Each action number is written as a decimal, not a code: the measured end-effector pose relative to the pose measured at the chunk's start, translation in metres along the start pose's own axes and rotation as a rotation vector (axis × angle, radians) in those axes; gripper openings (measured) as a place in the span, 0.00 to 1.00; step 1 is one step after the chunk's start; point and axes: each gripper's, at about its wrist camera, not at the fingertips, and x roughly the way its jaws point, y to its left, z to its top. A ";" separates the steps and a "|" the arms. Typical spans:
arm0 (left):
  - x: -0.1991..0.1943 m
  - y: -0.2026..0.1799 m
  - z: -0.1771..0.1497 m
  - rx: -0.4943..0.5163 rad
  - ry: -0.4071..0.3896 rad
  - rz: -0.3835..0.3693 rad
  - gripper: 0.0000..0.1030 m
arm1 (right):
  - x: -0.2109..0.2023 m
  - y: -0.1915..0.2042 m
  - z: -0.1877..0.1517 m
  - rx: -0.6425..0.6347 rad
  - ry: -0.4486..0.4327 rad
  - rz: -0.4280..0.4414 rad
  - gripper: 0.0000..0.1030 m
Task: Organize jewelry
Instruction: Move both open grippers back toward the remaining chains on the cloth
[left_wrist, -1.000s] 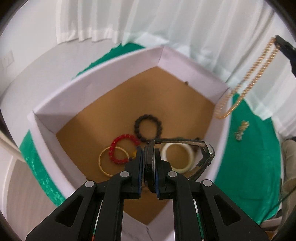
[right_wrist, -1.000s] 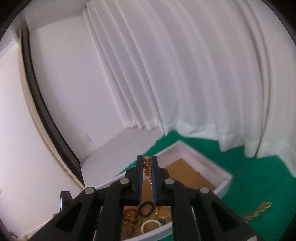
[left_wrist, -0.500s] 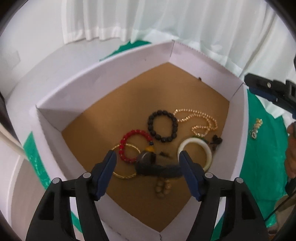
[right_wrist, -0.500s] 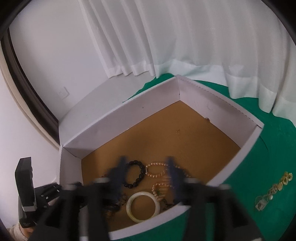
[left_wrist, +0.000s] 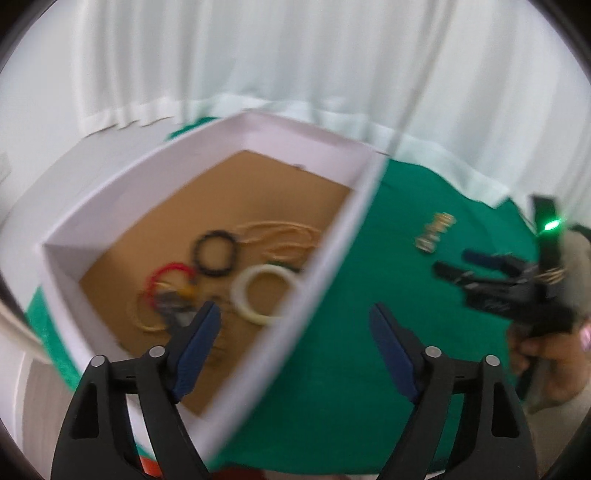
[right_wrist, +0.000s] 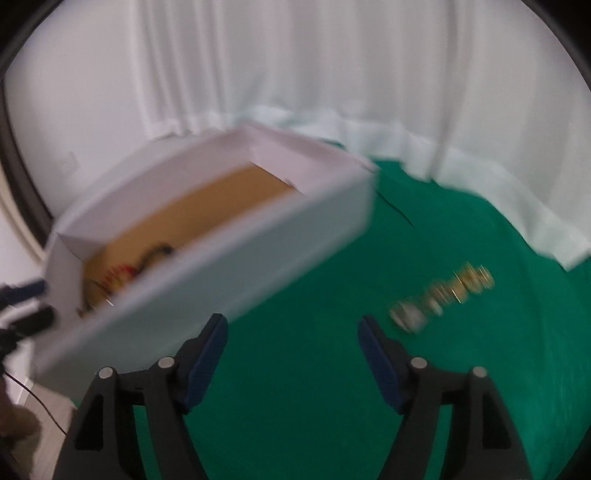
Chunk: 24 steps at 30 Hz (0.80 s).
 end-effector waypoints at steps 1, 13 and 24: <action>0.001 -0.013 -0.003 0.022 0.006 -0.022 0.84 | 0.000 -0.011 -0.011 0.016 0.014 -0.022 0.72; 0.080 -0.118 -0.035 0.179 0.110 -0.091 0.86 | -0.023 -0.119 -0.126 0.195 0.043 -0.282 0.72; 0.137 -0.142 -0.044 0.221 0.127 -0.024 0.86 | -0.022 -0.150 -0.149 0.254 -0.002 -0.331 0.73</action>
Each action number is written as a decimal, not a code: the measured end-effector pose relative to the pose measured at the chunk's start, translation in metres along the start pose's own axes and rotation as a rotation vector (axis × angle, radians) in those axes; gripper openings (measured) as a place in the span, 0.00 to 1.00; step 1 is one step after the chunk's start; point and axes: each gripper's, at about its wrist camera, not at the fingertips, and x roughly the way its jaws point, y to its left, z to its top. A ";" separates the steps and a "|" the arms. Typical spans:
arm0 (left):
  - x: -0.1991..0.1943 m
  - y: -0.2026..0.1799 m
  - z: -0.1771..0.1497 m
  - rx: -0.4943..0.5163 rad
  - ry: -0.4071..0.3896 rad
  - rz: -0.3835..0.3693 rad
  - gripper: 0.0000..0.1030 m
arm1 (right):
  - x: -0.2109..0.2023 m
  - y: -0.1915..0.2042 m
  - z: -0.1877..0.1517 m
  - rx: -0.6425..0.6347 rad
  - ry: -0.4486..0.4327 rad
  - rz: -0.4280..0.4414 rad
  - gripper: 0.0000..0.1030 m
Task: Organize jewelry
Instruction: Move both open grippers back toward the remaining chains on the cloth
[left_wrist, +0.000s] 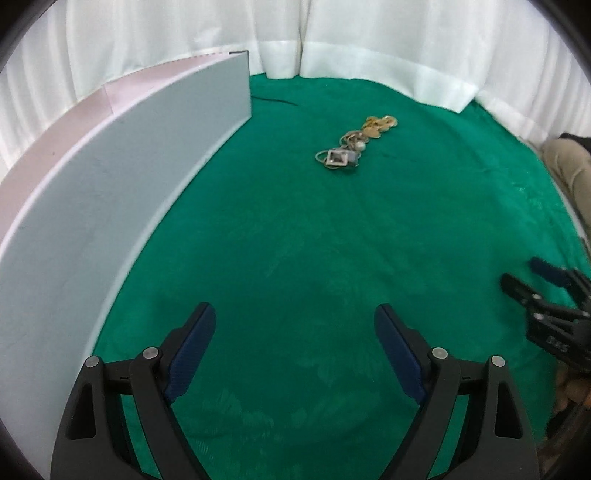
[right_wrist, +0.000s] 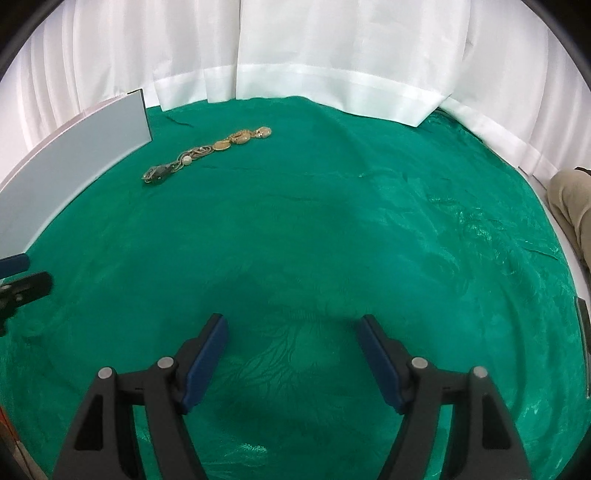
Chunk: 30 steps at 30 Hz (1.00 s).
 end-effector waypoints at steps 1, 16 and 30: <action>0.002 0.000 -0.001 0.002 0.003 0.006 0.86 | 0.001 0.000 0.000 0.005 -0.002 0.002 0.74; 0.006 0.003 -0.016 -0.021 -0.025 0.030 0.99 | 0.002 -0.001 0.000 0.021 0.003 0.017 0.77; 0.012 0.003 -0.010 -0.013 -0.017 0.023 1.00 | 0.002 -0.001 0.001 0.020 0.004 0.016 0.77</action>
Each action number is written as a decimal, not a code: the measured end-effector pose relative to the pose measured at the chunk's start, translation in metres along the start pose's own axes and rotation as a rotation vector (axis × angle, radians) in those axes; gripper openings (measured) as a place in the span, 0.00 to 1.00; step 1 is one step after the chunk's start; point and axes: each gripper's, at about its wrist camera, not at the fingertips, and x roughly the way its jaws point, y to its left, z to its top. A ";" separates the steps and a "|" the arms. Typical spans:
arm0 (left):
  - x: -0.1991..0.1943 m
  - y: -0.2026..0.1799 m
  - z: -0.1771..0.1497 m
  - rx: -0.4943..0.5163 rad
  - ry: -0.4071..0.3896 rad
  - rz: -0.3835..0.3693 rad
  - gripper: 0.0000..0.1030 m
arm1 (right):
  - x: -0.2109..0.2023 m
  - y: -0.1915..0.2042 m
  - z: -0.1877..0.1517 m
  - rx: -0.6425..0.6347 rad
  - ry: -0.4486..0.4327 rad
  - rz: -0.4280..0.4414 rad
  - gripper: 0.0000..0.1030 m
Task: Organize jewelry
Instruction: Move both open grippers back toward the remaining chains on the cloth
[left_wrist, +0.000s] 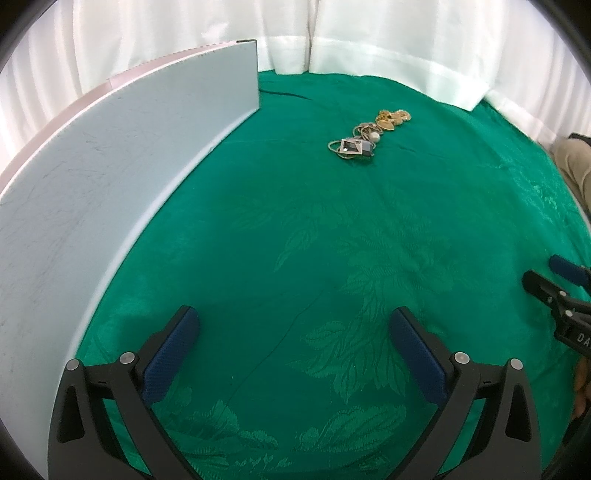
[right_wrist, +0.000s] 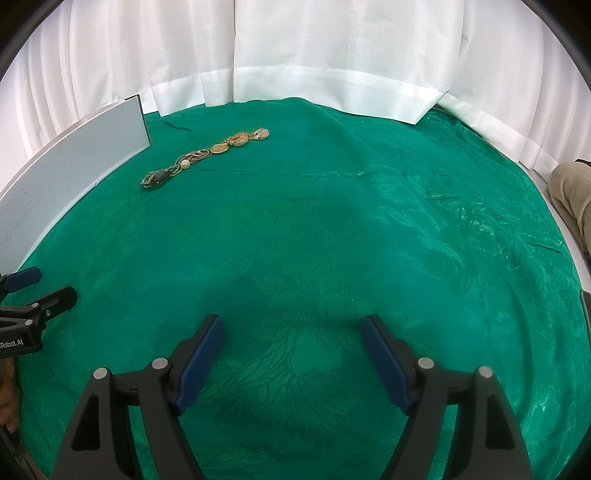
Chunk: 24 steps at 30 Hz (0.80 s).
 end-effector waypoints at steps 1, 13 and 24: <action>0.000 0.000 0.001 0.002 0.005 -0.001 0.99 | 0.000 0.000 0.000 0.000 0.000 0.000 0.77; -0.023 -0.024 0.055 0.141 -0.038 0.104 0.99 | -0.001 0.002 0.001 0.001 0.001 0.002 0.79; -0.009 -0.043 0.072 0.218 -0.048 0.138 0.99 | -0.002 0.005 0.000 0.002 0.002 0.003 0.80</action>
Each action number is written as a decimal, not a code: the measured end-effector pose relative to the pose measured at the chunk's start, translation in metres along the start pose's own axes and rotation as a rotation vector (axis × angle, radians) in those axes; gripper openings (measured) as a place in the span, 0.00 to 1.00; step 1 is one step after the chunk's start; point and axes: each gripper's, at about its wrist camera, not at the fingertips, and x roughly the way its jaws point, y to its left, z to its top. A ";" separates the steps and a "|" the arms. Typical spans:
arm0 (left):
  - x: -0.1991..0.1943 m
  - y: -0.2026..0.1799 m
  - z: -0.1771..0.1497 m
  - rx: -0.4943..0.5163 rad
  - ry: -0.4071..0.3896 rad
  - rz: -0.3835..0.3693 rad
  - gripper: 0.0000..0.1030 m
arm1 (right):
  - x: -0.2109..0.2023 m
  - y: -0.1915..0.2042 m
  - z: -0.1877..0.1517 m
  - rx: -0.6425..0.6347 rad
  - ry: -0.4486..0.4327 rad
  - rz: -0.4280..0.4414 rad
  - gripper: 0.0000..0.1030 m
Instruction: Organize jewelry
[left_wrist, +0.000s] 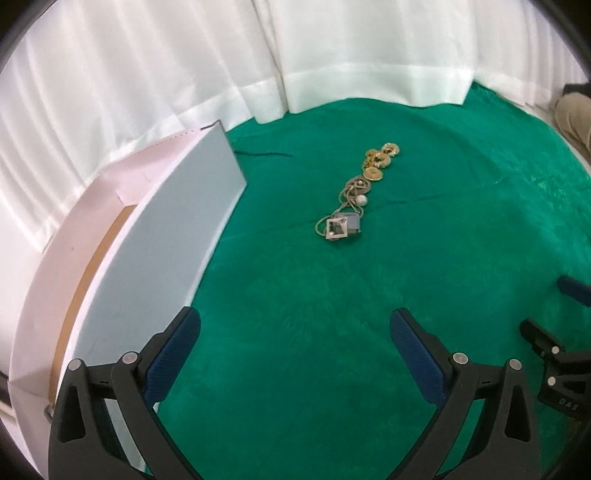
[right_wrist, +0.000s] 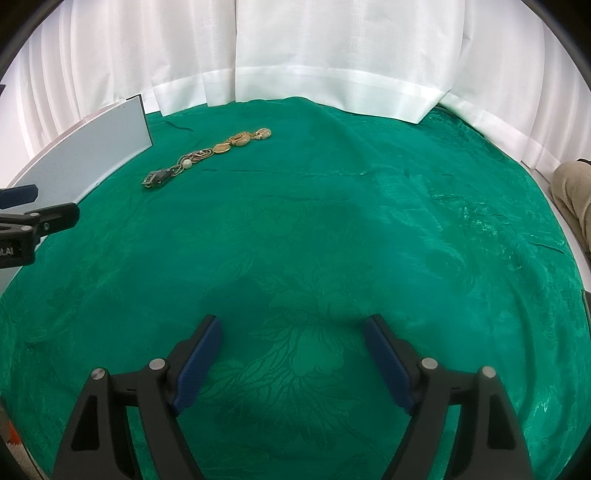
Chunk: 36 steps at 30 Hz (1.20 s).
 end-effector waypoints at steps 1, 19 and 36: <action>0.003 0.001 0.004 0.008 0.005 -0.017 0.99 | 0.000 -0.001 0.000 0.000 0.000 0.000 0.80; 0.138 -0.021 0.113 0.012 0.075 -0.308 0.37 | 0.001 0.000 0.000 0.001 0.000 -0.001 0.81; 0.016 0.039 0.009 -0.121 0.052 -0.465 0.16 | 0.001 0.002 0.001 0.000 0.001 0.000 0.82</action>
